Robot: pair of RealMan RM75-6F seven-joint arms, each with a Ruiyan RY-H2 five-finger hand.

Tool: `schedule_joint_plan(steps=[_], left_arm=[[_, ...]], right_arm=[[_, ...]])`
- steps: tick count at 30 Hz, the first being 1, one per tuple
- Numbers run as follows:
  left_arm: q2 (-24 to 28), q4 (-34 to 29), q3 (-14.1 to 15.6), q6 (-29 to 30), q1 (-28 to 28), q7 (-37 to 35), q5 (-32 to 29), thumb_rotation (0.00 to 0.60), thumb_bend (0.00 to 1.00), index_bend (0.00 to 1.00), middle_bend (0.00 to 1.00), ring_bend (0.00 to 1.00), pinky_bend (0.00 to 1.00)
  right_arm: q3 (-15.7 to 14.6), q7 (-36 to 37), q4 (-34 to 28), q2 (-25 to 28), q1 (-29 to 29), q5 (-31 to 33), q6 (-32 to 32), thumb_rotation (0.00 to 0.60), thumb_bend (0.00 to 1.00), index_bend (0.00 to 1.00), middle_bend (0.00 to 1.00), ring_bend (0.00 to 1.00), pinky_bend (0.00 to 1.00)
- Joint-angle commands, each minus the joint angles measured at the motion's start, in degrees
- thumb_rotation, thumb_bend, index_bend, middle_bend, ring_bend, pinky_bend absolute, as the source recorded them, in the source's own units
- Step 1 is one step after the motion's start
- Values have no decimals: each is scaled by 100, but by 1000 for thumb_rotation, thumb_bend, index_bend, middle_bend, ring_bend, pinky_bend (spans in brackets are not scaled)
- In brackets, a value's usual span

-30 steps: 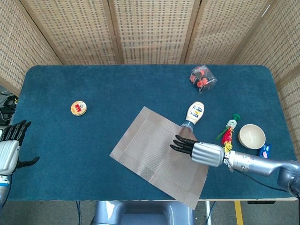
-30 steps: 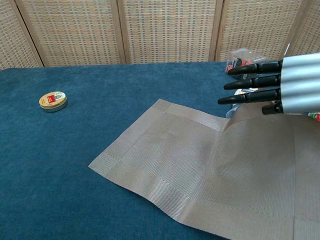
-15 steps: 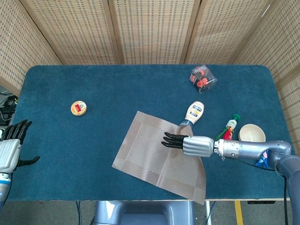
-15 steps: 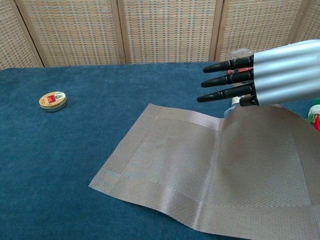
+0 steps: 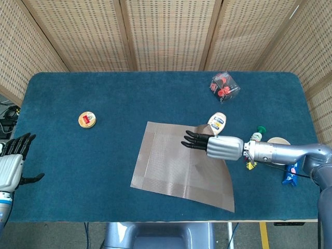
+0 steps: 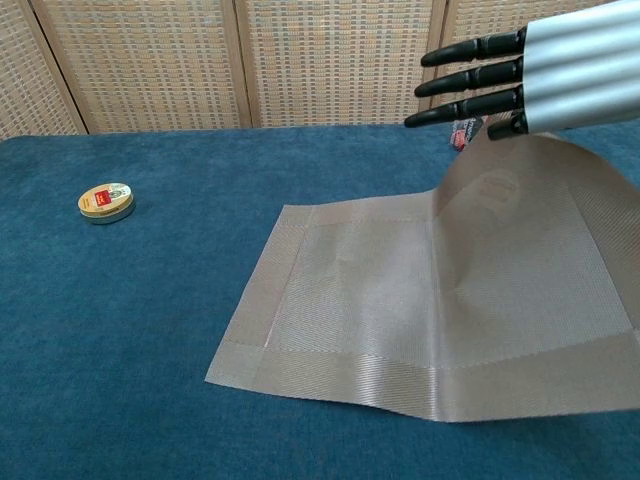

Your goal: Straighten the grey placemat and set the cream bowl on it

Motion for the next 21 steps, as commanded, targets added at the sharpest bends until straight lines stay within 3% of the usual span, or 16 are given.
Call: schedule_joint_plan(steps=[1,3,4,8,12,15,21], left_arm=[[-5,1,6,-24,-10,14,-5,600,0,0,0,0,0],[-8,-4,16,-46,-18,22,0,600,0,0,0,0,0],[-8,-6,20,-53,-22,26,5,600,0,0,0,0,0],[-21,-6,37,-53,-25,62,38,600,0,0,0,0,0],[-60,35,63,-50,-43,99,142,600,0,0,0,0,0],[-114,123,80,-60,-82,101,284,600,0,0,0,0,0],[-401,694,64,-6,-337,68,1052,600,0,0,0,0,0]], right_arm=[[-10,175,327,110,-221,279,-83,600,174,294,0,0,0],[7,238,451,138,-422,491,-174,600,36,81,0,0,0],[29,274,482,153,-548,612,-174,600,5,28,0,0,0],[304,464,379,171,-1149,1299,-17,600,0,0,0,0,0],[662,695,-155,242,-1787,2120,106,600,0,0,0,0,0],[850,967,-1226,521,-2311,2810,-12,600,0,0,0,0,0],[787,1333,-3896,1523,-2974,3678,-452,600,0,0,0,0,0]])
